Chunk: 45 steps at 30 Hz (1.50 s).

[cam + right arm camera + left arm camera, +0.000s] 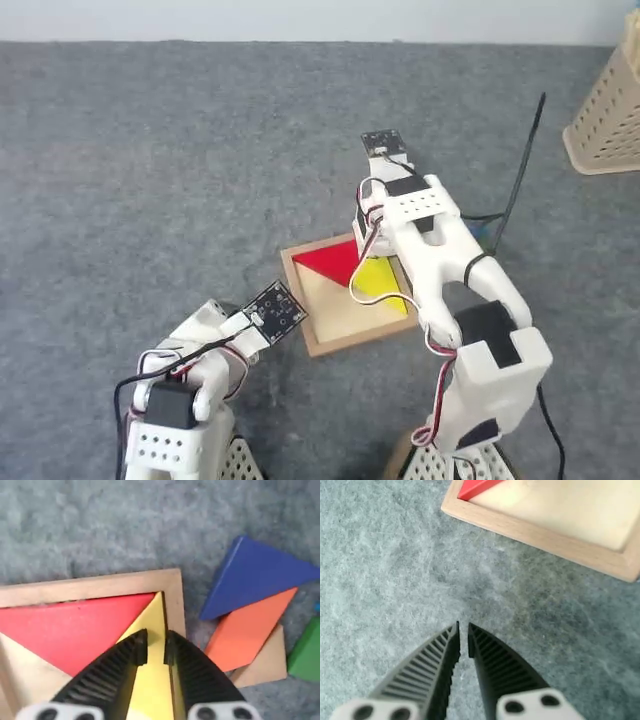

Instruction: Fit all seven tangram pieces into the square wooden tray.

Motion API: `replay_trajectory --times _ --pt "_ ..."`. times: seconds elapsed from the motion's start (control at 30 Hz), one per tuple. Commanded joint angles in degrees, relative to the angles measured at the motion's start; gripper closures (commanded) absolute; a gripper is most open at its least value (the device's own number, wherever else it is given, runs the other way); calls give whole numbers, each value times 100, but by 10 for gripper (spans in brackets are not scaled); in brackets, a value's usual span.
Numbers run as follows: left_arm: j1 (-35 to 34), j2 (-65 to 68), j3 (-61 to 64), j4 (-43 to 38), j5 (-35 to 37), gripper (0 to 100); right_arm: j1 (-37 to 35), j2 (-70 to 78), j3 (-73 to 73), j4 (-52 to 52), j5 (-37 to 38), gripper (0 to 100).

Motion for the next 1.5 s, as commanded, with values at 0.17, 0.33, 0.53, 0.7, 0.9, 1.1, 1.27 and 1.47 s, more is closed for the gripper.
replay_trajectory --times 0.17,0.33,0.53,0.7,0.9,1.1,1.27,1.47 --pt "9 -97 -57 26 -62 973 734 -1701 440 277 897 936" --pt "-9 -97 -57 26 -62 973 1235 -2141 686 338 1433 936" --pt "-18 -97 -57 26 -62 973 1473 -2703 1380 646 2127 939" --pt "-18 -97 -57 26 -62 973 1604 -3354 2215 365 2189 939" --pt "-18 -97 -57 26 -62 973 1569 -3670 3332 -716 1873 939" --pt "-18 -97 -57 26 -62 973 1569 -3670 3569 -875 1626 939" --pt "-18 -97 -57 26 -62 973 1569 -3670 3666 -910 1626 939" --pt "-18 -97 -57 26 -62 973 1631 -3670 3745 -1138 1679 939"
